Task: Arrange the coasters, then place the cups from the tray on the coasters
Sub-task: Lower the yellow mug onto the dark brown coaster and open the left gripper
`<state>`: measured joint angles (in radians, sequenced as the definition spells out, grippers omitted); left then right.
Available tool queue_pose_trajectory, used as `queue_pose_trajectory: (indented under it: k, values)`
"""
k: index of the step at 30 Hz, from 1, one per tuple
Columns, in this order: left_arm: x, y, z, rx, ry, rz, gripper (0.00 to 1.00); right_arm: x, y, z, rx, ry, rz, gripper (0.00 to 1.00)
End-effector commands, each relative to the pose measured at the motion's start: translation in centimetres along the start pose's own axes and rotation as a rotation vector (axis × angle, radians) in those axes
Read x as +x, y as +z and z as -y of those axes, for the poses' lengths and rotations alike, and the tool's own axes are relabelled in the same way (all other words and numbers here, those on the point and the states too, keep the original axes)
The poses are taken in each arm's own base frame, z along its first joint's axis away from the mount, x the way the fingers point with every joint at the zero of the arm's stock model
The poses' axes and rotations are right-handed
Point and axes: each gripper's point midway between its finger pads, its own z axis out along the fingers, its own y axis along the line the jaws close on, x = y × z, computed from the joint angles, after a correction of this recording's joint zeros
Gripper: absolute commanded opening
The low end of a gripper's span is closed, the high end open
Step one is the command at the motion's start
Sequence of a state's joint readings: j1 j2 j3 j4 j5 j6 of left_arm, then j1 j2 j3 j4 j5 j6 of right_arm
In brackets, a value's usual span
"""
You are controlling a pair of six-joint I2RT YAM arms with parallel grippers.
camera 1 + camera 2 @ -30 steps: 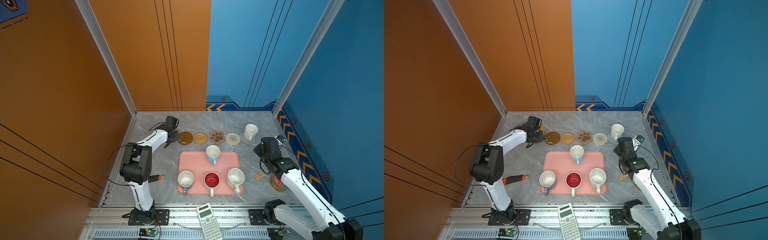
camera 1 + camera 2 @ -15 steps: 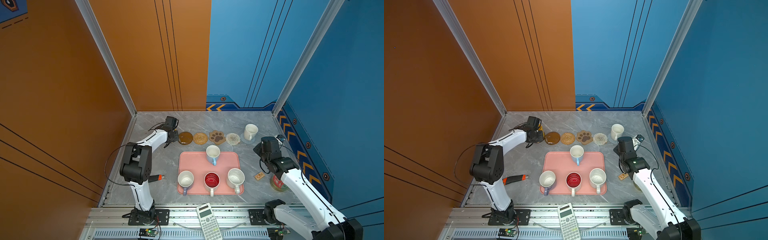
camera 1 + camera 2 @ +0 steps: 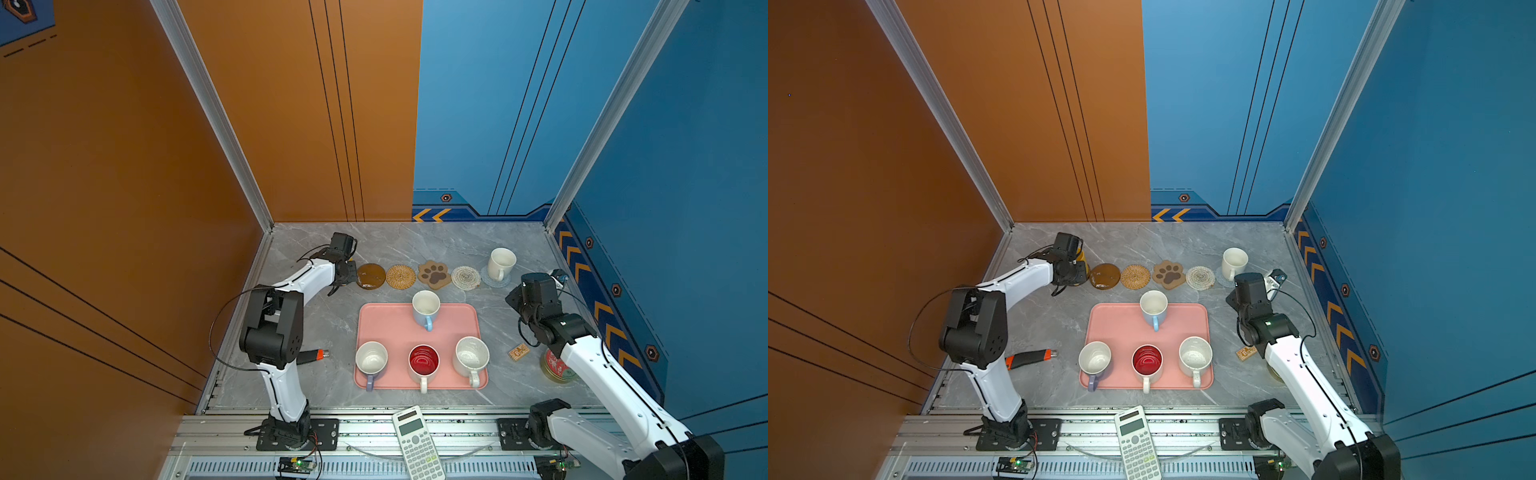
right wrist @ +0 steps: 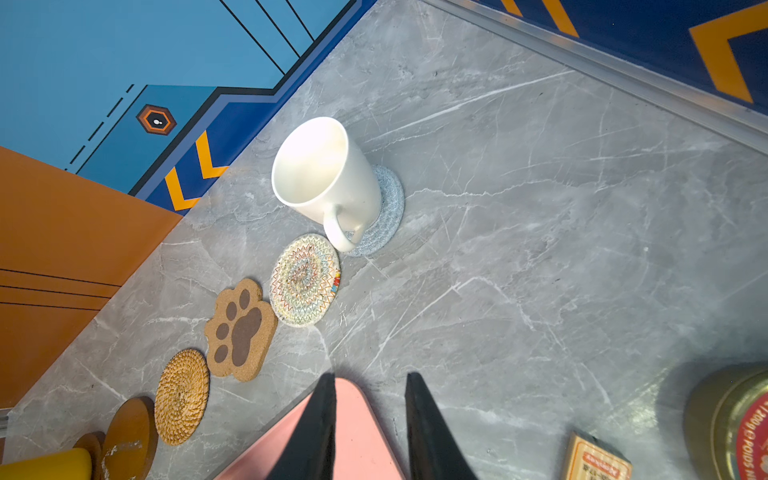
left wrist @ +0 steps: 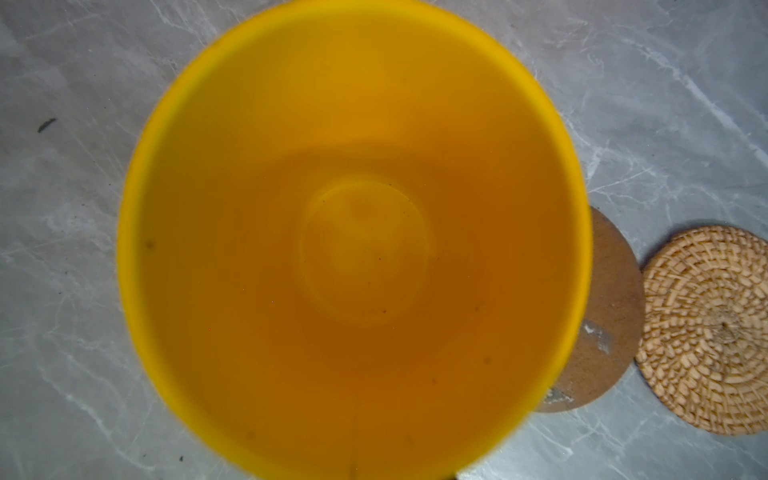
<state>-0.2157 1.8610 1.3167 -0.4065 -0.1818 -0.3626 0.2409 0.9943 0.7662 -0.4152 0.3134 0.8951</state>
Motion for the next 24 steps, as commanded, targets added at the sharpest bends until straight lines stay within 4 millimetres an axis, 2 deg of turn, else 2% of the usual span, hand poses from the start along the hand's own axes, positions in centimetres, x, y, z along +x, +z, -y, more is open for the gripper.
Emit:
queue_pose_trajectory:
  k: [1,7,13,24]
  values:
    - [-1.9,-1.2,-0.3,0.013,-0.022,0.069,0.00,-0.8,-0.3,-1.1,-0.030,0.002,0.010,0.28]
    - [-1.6,-1.2,0.0,0.032,-0.023,0.057,0.00,-0.7,-0.2,-1.1,-0.030,0.000,0.008,0.28]
    - [-0.9,-1.1,0.1,0.038,-0.020,0.043,0.20,-0.7,-0.2,-1.2,-0.032,-0.001,0.006,0.28]
    - [-0.2,-1.5,-0.1,0.035,-0.012,0.038,0.43,-0.7,-0.3,-1.3,-0.036,-0.001,0.003,0.28]
